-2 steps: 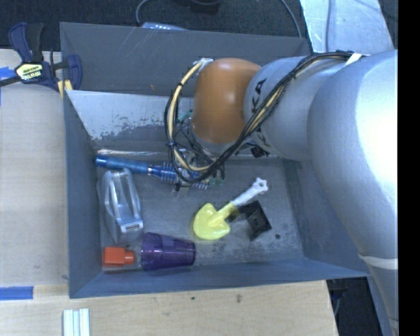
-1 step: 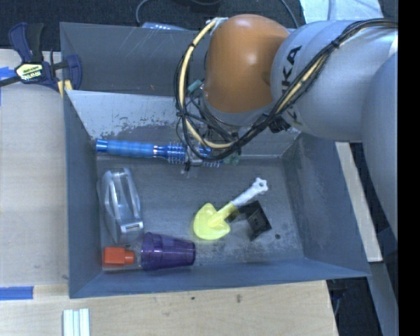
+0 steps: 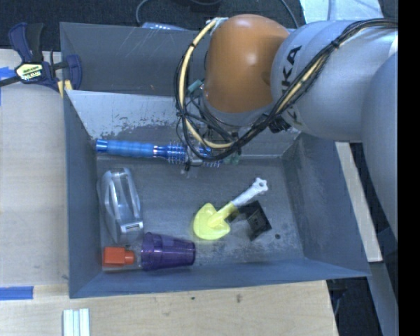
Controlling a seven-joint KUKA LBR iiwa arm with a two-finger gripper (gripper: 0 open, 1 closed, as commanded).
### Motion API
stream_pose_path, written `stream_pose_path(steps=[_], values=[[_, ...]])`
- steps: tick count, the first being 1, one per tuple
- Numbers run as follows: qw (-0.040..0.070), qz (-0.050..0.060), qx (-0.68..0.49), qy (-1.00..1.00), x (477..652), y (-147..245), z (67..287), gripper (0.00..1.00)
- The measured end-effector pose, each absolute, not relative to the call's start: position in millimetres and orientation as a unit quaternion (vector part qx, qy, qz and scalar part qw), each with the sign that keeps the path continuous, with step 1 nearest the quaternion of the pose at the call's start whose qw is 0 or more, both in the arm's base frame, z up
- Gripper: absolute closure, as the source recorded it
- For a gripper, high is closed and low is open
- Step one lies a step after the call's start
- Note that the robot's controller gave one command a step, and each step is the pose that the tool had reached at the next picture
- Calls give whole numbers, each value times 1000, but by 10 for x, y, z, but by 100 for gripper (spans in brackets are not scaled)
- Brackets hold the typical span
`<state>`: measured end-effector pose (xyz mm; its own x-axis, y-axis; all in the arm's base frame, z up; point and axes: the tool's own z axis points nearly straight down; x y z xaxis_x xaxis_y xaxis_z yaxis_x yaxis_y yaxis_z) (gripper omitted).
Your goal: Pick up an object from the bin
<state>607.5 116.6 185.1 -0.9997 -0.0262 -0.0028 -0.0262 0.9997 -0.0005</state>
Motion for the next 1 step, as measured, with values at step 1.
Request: stream_pose_path(steps=[1], values=[[-2, -1, -9, 1000, 6041, 1200, 2248, 100]])
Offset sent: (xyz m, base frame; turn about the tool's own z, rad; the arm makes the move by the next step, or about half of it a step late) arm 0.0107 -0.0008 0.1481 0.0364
